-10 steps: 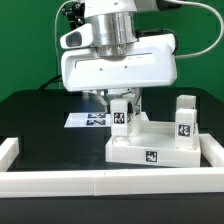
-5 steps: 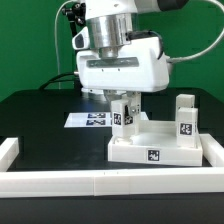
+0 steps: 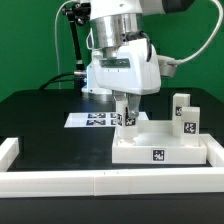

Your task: Assemble square table

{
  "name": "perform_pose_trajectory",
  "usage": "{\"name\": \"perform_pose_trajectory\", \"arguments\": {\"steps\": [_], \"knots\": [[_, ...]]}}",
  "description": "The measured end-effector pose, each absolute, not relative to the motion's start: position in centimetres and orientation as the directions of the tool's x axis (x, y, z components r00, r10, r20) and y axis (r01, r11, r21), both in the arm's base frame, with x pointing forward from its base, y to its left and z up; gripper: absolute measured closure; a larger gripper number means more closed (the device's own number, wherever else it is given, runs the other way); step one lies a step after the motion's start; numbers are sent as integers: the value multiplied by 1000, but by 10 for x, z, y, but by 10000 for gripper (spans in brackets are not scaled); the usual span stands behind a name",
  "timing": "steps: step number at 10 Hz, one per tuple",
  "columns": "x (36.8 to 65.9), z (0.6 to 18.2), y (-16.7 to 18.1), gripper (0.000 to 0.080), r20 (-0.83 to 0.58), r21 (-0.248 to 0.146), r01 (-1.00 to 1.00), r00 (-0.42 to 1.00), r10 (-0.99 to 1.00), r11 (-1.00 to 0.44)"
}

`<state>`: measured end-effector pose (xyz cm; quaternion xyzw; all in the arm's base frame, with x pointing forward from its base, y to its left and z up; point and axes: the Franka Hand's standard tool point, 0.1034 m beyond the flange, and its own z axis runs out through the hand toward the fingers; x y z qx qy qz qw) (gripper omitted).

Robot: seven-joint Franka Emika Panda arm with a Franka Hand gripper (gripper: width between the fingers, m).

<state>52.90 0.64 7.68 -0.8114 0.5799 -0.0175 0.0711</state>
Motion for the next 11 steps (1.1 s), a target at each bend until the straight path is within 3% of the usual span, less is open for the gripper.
{"name": "perform_pose_trajectory", "arguments": {"steps": [1, 2, 3, 4, 5, 8, 11], "knots": [[529, 77, 7, 479, -51, -136, -931, 348, -936, -339], [529, 77, 6, 270, -46, -138, -917, 384, -922, -375], [528, 77, 6, 188, -46, -135, -902, 419, -907, -410], [528, 76, 6, 188, -40, -136, -885, 453, -890, -445], [528, 76, 5, 156, -8, -132, -779, 619, -786, -612], [528, 78, 10, 150, 41, -100, -524, 847, -530, -846], [528, 77, 8, 150, 63, -85, -329, 940, -335, -940]]}}
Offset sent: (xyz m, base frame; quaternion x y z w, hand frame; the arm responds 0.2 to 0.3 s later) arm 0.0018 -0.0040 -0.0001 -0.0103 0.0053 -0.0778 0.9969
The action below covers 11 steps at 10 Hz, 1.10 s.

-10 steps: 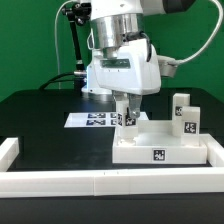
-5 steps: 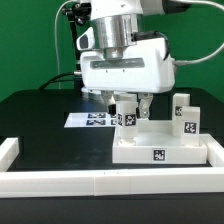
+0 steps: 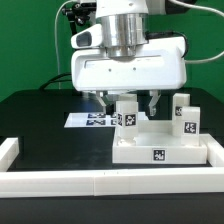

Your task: Assemble square table

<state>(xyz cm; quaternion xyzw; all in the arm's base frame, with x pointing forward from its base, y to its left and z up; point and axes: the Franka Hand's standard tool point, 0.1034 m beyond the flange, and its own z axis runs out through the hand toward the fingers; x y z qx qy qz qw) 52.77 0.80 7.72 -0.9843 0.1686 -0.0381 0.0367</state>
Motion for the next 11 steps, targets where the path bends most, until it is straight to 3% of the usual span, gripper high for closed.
{"name": "perform_pose_trajectory", "arguments": {"steps": [5, 8, 10, 11], "knots": [[526, 76, 1, 150, 101, -38, 72, 993, 67, -997], [525, 75, 0, 162, 101, -34, 114, 989, 110, -993], [525, 75, 0, 512, 100, -34, 114, 989, 110, -993], [525, 75, 0, 511, 100, -34, 114, 989, 110, -993]]}}
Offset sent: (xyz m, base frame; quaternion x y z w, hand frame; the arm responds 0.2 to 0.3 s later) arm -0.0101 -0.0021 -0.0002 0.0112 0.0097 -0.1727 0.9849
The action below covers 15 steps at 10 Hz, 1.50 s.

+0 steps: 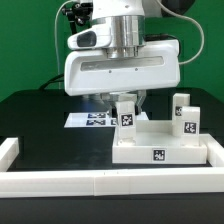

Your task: Assemble square table

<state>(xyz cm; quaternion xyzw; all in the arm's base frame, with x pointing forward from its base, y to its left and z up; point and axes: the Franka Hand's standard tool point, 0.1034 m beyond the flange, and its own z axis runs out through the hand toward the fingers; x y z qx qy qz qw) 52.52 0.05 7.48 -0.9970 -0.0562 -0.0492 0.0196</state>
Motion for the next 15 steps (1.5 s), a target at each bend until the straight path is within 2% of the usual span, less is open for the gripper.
{"name": "perform_pose_trajectory", "arguments": {"steps": [3, 4, 6, 9, 12, 15], "knots": [[525, 75, 1, 511, 99, -36, 89, 991, 85, -995], [525, 74, 1, 511, 97, -47, 9, 995, 5, -999], [525, 74, 5, 509, 77, -79, -299, 949, -305, -951], [526, 73, 12, 509, 38, -105, -639, 763, -645, -762], [527, 73, 14, 509, -1, -116, -819, 565, -825, -561], [528, 73, 14, 509, -25, -119, -896, 433, -901, -427]]}}
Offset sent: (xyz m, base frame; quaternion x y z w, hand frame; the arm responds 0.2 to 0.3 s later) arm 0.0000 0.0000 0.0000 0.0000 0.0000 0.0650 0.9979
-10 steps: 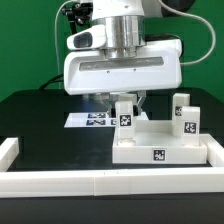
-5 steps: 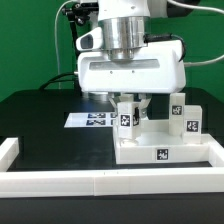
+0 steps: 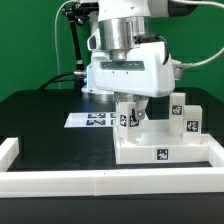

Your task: Assemble square table

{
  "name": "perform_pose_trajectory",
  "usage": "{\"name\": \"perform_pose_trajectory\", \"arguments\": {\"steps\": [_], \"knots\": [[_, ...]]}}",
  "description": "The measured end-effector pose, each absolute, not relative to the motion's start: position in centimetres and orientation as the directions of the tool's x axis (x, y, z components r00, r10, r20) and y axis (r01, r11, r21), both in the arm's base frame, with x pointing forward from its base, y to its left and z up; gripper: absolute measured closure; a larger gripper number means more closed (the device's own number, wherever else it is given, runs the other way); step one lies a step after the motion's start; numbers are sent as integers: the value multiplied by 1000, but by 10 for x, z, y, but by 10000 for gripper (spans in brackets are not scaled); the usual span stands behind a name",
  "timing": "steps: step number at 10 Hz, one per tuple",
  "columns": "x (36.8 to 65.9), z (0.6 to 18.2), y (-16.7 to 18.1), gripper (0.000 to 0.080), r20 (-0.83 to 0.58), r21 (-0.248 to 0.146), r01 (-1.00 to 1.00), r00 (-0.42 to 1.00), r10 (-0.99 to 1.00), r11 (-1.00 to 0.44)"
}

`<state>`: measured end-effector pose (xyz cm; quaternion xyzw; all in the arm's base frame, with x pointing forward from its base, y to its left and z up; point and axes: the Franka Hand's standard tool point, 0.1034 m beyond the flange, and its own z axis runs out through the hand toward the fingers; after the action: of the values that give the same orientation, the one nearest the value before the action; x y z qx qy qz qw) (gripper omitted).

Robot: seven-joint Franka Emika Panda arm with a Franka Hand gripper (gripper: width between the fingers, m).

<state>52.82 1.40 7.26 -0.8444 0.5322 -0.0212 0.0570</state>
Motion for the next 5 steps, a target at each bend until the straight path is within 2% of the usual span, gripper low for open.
{"name": "perform_pose_trajectory", "arguments": {"steps": [1, 2, 3, 4, 5], "knots": [[528, 73, 15, 509, -34, -122, -919, 380, -924, -374], [528, 73, 15, 509, -32, -123, -911, 399, -916, -393], [528, 73, 15, 353, -29, -123, -903, 418, -908, -412], [529, 74, 15, 228, -17, -127, -862, 496, -868, -490], [529, 74, 15, 228, -10, -128, -837, 538, -843, -533]]}}
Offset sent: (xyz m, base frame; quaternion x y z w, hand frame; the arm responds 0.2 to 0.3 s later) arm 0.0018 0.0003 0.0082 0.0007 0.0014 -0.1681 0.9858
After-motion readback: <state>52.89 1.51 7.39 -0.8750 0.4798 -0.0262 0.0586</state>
